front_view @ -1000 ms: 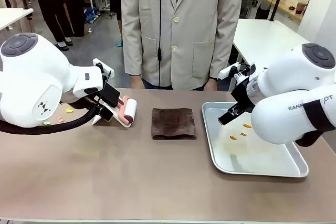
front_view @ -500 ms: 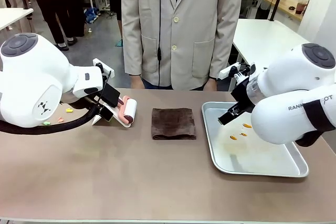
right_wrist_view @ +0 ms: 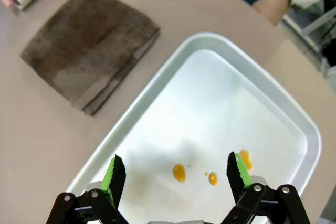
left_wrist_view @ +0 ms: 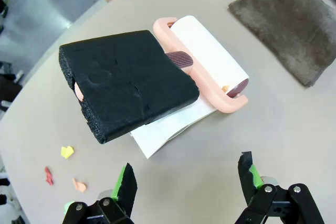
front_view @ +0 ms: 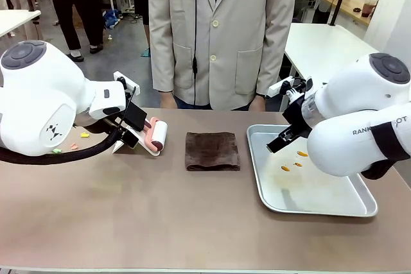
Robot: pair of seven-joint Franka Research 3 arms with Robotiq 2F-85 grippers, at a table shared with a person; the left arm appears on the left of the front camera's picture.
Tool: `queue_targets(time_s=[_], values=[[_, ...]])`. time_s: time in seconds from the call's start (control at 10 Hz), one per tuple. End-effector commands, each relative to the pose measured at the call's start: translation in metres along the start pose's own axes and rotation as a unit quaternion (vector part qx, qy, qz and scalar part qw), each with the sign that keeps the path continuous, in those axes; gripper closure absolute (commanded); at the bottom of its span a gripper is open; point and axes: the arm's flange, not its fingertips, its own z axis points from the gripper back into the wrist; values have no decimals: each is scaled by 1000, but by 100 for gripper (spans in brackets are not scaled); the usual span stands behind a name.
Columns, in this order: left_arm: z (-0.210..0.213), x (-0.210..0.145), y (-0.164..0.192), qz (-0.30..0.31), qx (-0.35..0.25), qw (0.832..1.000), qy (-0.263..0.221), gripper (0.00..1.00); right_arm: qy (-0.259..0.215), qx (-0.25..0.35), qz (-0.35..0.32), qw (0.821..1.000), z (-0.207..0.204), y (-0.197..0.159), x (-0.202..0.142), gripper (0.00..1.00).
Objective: Clean the surface of the table.
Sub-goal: Hold the Lint Roller with your left hand and the towel with your right hand.
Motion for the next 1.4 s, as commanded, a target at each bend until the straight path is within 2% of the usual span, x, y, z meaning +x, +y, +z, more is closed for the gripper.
queue_targets(time_s=[0.0,0.2,0.3,0.4,0.5,0.6,0.7,0.8,0.9,1.1,1.3], values=[[10,-4,3,-11,-14,999,33,0,63,13,-67,996,7,5,8,0],[41,-8,4,38,-27,991,125,0,135,40,-115,983,35,12,10,0],[59,-11,4,57,-45,989,130,0,139,67,-128,980,53,12,9,0],[74,-12,6,90,-55,986,131,0,138,124,-126,975,72,8,8,0],[90,-16,15,111,-103,981,122,0,137,171,-136,966,90,2,7,0],[109,-23,29,145,-168,971,82,0,126,208,-158,957,108,-9,4,0],[126,-32,57,195,-227,953,34,0,105,264,-183,941,128,-28,-3,0],[141,-46,80,218,-274,937,-6,0,76,320,-203,922,144,-50,-14,0],[151,-62,104,245,-322,914,-32,0,38,351,-249,902,158,-75,-29,0],[151,-98,157,332,-396,855,-40,0,-16,397,-341,852,182,-129,-70,0],[141,-147,213,389,-427,814,-58,0,-83,408,-414,810,201,-171,-119,0]])
